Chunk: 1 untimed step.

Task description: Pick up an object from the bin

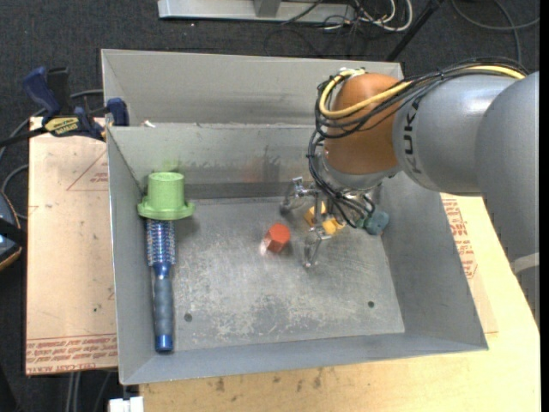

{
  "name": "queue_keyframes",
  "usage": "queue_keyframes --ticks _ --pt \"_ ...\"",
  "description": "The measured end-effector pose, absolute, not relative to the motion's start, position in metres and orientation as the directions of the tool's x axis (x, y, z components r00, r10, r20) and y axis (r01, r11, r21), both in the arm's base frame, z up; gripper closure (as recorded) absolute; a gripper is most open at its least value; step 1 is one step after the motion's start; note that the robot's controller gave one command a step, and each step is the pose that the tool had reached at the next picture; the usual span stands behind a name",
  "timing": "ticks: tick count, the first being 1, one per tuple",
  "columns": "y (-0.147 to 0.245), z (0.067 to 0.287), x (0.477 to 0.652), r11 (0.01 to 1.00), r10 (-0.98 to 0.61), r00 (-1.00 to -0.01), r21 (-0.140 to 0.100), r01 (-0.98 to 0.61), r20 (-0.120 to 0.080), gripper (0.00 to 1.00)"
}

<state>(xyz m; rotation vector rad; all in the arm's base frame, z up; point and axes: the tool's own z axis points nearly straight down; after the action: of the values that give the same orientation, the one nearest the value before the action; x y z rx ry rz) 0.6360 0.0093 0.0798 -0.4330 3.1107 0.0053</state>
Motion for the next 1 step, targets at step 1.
queue_keyframes --ticks 1 --pt "0.0433 0.0773 0.6044 0.958 -0.286 -0.958 -0.005 -0.286 -0.018 0.0"
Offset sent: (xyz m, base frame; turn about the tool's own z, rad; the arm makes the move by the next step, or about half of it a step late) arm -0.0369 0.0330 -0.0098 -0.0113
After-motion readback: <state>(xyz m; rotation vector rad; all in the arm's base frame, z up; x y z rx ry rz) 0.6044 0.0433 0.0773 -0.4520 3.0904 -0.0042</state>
